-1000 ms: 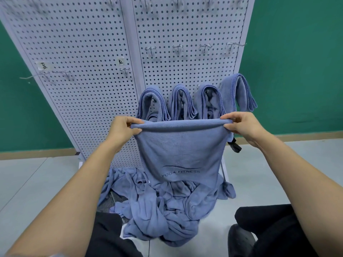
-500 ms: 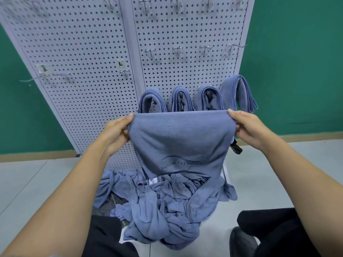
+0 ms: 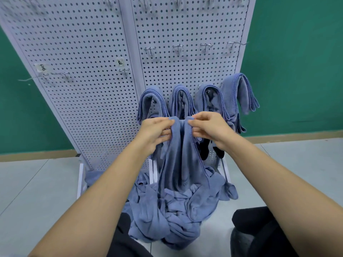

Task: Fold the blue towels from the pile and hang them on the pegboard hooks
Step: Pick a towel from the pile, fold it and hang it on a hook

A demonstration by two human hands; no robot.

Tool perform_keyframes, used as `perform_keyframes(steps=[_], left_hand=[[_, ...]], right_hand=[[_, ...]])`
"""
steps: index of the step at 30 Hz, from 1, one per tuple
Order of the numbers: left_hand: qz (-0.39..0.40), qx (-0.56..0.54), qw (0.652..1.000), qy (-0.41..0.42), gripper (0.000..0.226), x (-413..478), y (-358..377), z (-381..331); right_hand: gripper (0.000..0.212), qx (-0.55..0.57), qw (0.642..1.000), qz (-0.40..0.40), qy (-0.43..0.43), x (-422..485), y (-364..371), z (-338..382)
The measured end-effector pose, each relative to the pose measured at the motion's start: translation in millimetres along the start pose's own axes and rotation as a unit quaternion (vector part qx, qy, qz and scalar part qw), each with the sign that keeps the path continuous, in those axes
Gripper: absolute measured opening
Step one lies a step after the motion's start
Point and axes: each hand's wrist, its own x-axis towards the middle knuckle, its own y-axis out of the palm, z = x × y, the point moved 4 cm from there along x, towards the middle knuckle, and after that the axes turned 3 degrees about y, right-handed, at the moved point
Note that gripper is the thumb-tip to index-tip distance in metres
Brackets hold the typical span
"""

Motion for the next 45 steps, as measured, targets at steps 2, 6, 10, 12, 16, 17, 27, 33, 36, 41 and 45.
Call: perform_keyframes(steps=[2, 6, 10, 12, 16, 17, 27, 33, 36, 41, 45], left_hand=[[0.016, 0.028, 0.999, 0.013, 0.017, -1.1, 6.1, 0.6], [0.006, 0.039, 0.999, 0.036, 0.019, -2.7, 9.7, -2.2], [0.006, 0.035, 0.998, 0.055, 0.019, -0.5, 6.9, -2.4], [0.003, 0.054, 0.996, 0.071, 0.021, -0.1, 7.4, -2.9], [-0.003, 0.078, 0.992, 0.103, 0.014, -1.3, 12.0, -4.3], [-0.01, 0.083, 0.991, 0.102, 0.009, -1.6, 12.6, -4.3], [0.09, -0.054, 0.993, 0.063, 0.019, 0.0, 6.3, -14.3], [0.038, -0.056, 0.998, 0.017, 0.016, 7.5, -6.8, -5.6], [0.042, -0.036, 0.998, 0.02, 0.015, 9.5, -1.2, -1.3], [0.082, 0.003, 0.995, 0.063, 0.016, 6.1, 17.9, -3.2], [0.155, 0.019, 0.985, 0.078, 0.018, -0.4, 34.8, 0.1]], right_hand=[[0.005, 0.0, 1.0, -0.001, -0.013, -1.6, 6.6, 0.7], [0.003, 0.009, 0.999, 0.025, -0.023, -3.5, 11.4, 1.0], [0.022, 0.017, 0.997, 0.075, -0.016, -9.1, 12.6, 1.6], [0.03, 0.023, 0.995, 0.096, -0.014, -12.6, 12.6, 1.9], [0.036, 0.054, 0.988, 0.144, -0.003, -17.2, 11.8, 2.1], [0.033, 0.058, 0.988, 0.144, 0.0, -16.9, 9.8, 1.7], [0.053, -0.136, 0.986, 0.083, 0.046, 6.1, -30.7, -21.5], [0.008, -0.037, 0.996, 0.011, -0.076, 6.8, -34.9, 4.2], [0.013, -0.06, 0.995, -0.011, -0.085, 7.4, -39.5, 7.2], [0.04, -0.212, 0.969, -0.039, -0.122, 4.1, -52.3, 15.5], [0.039, -0.361, 0.921, 0.051, -0.135, -3.6, -35.8, 15.8]])
